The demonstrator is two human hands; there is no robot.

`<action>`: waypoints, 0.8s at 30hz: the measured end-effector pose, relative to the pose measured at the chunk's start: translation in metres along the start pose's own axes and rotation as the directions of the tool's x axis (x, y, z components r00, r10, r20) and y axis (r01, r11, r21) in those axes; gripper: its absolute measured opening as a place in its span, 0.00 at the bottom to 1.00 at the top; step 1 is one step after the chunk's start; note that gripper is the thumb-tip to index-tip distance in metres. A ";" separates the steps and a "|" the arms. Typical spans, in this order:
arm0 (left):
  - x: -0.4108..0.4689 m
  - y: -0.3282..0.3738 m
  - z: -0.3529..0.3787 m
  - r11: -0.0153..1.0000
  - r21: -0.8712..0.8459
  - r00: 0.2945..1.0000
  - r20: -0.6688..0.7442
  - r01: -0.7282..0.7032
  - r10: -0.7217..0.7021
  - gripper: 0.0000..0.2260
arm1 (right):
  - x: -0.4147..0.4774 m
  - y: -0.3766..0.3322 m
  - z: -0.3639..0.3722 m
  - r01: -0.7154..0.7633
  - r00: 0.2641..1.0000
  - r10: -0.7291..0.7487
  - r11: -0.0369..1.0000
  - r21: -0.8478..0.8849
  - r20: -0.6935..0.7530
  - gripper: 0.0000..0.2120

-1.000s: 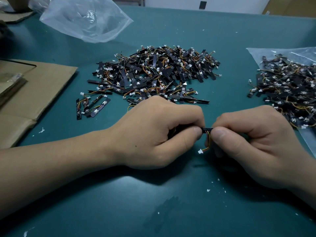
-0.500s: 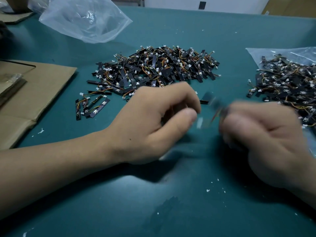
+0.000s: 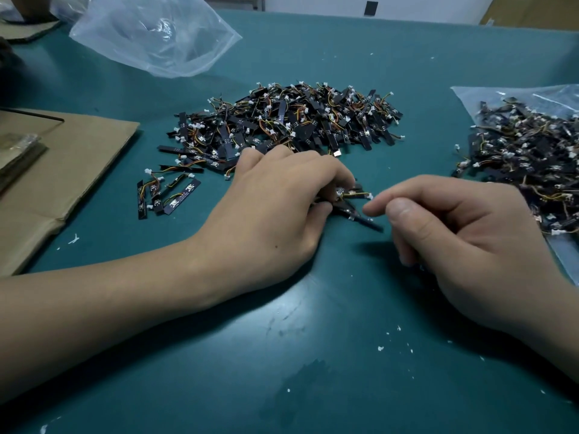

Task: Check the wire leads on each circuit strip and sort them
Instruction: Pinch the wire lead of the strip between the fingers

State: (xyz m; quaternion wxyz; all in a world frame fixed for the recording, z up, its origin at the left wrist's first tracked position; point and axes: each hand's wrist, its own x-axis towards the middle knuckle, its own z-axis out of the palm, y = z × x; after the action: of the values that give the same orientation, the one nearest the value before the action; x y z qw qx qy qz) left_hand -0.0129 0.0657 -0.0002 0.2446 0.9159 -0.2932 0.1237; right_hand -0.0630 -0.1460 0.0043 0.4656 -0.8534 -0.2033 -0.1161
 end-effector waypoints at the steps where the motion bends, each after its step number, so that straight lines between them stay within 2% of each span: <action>1: 0.000 -0.001 0.001 1.000 -0.002 1.000 -0.011 -0.008 0.008 0.12 | 0.000 0.000 0.000 -0.008 1.000 0.008 1.000 0.002 -0.006 0.10; 4: 0.000 0.000 0.002 0.999 -0.033 0.998 -0.062 -0.026 0.024 0.10 | 0.001 0.002 0.001 -0.045 0.998 0.046 0.999 0.019 -0.032 0.08; 6: 0.000 0.001 0.001 0.997 -0.042 0.987 -0.151 -0.058 0.051 0.08 | 0.001 0.004 0.001 -0.071 0.996 0.074 0.996 0.050 -0.050 0.06; 10: -0.001 0.003 -0.002 0.984 -0.071 0.952 -0.273 -0.161 0.137 0.08 | 0.002 0.006 0.001 -0.122 0.990 0.132 0.977 0.176 -0.044 0.12; 14: -0.002 0.001 0.002 0.944 -0.138 0.935 -0.243 -0.299 0.260 0.05 | 0.002 0.005 0.002 -0.069 0.998 0.069 0.993 0.097 0.010 0.09; 17: -0.001 -0.001 0.004 0.917 -0.210 0.930 -0.219 -0.339 0.294 0.06 | 0.003 0.007 0.002 -0.029 0.998 0.027 0.999 -0.028 -0.050 0.11; 21: 0.002 -0.003 0.009 0.936 -0.268 0.969 -0.154 -0.227 0.191 0.09 | 0.002 0.008 0.001 -0.020 0.988 0.029 0.998 0.064 -0.150 0.10; 24: 0.003 -0.005 0.007 0.936 -0.236 0.961 -0.154 -0.262 0.230 0.06 | 0.001 0.006 0.001 0.001 0.990 0.021 0.987 0.160 -0.139 0.11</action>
State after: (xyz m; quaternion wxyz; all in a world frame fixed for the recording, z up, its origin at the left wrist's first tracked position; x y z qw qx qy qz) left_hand -0.0070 0.0646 -0.0068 0.3602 0.8236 -0.4033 0.1711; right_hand -0.0593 -0.1473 -0.0003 0.5462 -0.8041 -0.1745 -0.1570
